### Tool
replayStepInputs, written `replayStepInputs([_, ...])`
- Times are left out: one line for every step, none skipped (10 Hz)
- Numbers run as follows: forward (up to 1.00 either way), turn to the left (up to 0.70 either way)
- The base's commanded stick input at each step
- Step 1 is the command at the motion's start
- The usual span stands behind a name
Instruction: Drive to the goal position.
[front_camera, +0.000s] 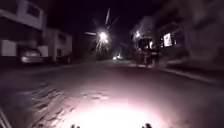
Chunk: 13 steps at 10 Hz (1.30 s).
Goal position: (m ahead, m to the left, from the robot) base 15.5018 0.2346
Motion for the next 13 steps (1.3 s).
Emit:
replayStepInputs([0.85,0.0])
replayStepInputs([0.85,-0.05])
replayStepInputs([0.85,-0.33])
replayStepInputs([0.85,-0.34])
replayStepInputs([0.85,-0.34])
replayStepInputs([0.85,-0.34])
replayStepInputs([0.85,-0.34])
replayStepInputs([0.85,-0.34])
replayStepInputs([0.85,-0.34])
replayStepInputs([0.85,-0.04])
replayStepInputs([0.85,0.0])
replayStepInputs([0.85,0.0])
replayStepInputs([0.85,0.0])
